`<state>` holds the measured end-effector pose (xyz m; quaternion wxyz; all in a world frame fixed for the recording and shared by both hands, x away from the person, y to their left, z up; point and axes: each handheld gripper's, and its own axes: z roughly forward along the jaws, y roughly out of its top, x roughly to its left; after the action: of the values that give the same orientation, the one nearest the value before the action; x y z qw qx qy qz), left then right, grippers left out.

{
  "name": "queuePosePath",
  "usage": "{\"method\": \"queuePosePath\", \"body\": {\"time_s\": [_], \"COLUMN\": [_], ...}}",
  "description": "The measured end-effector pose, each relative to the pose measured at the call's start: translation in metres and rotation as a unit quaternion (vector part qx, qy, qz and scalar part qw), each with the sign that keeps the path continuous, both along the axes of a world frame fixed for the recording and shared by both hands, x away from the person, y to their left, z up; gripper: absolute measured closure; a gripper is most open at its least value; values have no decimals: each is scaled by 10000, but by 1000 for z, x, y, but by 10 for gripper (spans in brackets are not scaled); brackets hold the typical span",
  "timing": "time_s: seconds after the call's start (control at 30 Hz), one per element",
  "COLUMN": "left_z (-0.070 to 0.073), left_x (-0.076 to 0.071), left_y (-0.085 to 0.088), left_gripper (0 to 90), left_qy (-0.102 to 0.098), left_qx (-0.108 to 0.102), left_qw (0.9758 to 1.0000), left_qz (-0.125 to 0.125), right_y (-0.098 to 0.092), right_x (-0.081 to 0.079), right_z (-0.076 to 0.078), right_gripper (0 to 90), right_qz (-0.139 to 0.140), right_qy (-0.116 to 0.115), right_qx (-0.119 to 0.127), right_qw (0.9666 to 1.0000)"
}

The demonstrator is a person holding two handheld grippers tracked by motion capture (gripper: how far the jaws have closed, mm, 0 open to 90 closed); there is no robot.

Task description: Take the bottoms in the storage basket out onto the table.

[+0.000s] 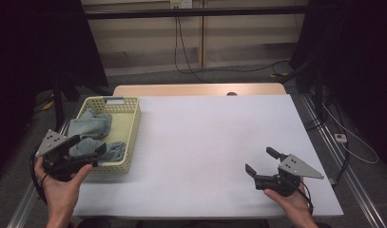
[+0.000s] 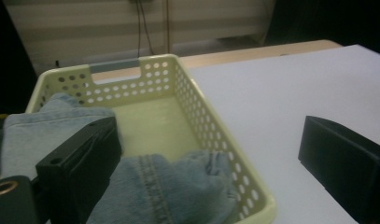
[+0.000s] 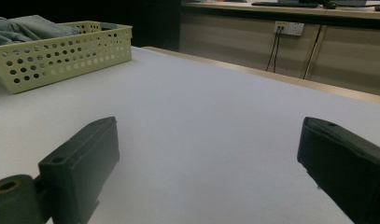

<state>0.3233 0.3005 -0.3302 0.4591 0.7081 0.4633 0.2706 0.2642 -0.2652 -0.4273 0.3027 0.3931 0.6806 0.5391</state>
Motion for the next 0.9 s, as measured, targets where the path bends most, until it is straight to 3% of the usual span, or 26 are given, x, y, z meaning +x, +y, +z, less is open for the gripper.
{"method": "queuePosePath", "body": {"time_s": [0.1,0.37,0.57,0.9], "left_z": [5,9,-2,-26], "left_x": [9,26,33,48], "left_y": [8,35,46,43], "left_gripper": [57,54,53,52], "left_qy": [271,604,952,1500], "left_qx": [15,-113,-102,-33], "left_qw": [9996,9974,9938,9875], "left_qz": [-86,380,563,480], "right_y": [0,0,0,0], "right_x": [0,1,0,0], "right_z": [0,0,-1,-1], "right_gripper": [57,58,58,58], "right_qz": [-10,-7,-17,-6], "right_qy": [18,26,40,47], "right_qx": [-27,-27,-29,-28], "right_qw": [10000,10000,10000,10000]}}
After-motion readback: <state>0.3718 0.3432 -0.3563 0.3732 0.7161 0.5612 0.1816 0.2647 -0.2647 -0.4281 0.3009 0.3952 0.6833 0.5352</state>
